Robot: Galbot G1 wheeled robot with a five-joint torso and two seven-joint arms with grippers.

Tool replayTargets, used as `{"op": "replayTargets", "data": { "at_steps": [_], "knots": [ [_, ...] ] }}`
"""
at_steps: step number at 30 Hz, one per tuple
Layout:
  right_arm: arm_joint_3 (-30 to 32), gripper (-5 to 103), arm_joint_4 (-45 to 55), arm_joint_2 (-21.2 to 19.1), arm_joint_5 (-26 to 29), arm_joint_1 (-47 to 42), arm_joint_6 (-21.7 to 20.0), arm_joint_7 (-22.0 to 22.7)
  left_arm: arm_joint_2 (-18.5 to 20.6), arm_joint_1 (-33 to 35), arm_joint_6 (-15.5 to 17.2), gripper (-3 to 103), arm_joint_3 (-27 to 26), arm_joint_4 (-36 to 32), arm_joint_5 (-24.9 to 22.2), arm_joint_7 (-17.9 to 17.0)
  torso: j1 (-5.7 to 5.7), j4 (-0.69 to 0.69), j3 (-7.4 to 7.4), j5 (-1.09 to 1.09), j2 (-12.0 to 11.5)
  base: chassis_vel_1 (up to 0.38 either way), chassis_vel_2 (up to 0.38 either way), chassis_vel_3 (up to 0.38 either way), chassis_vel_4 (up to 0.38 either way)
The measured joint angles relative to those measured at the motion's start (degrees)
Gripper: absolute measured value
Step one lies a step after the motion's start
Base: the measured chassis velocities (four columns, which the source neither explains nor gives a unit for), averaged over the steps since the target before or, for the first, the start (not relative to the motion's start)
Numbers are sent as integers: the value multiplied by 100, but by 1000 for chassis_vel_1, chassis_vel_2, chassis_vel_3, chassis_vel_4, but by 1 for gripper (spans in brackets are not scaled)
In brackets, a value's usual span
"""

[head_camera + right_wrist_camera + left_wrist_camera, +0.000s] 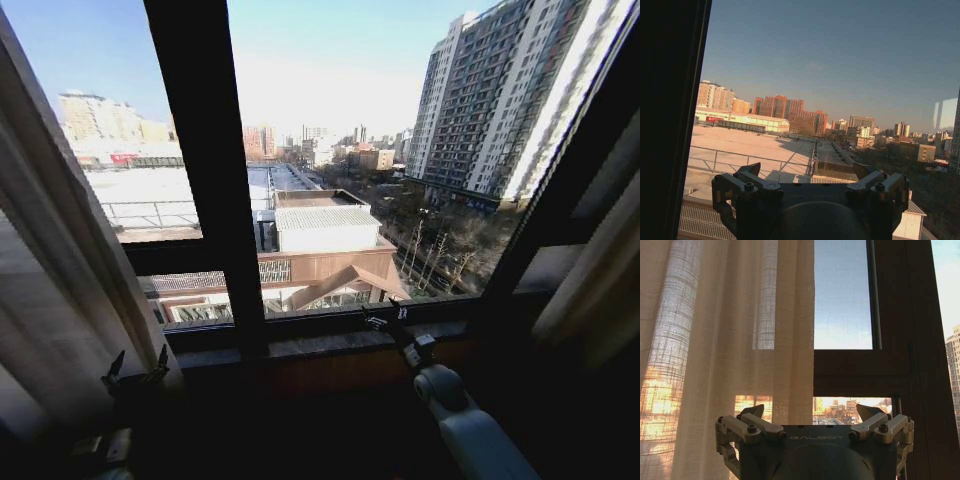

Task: Open the curtains by pulling them apart, changing their state from closed to fully open.

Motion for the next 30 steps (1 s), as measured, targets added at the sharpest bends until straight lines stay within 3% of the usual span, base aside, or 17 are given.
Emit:
{"op": "replayTargets", "data": {
  "at_steps": [5, 9, 18, 30],
  "knots": [
    [0, 100, 0, 0, 0, 0, 0, -1, 1, 0, 0, 100, -1, 0, 0, -3, 0, -2, -1, -3, 1, 79, 47, -53, -113],
    [2, 100, -1, -2, 0, 0, 0, 0, -1, 0, 0, 100, 3, -1, 0, 0, -1, -6, 0, 8, 0, -15, -10, 9, 17],
    [3, 100, 0, -2, 0, 0, 0, 1, -2, 0, 0, 100, 3, -1, 0, 2, -1, -2, 0, -4, 0, -22, -21, 21, 27],
    [2, 100, -1, -2, 0, 0, -1, 3, -1, 0, 0, 100, 2, -1, 0, 4, -1, -4, 0, 2, 0, 16, 19, -14, -16]
  ]
}}
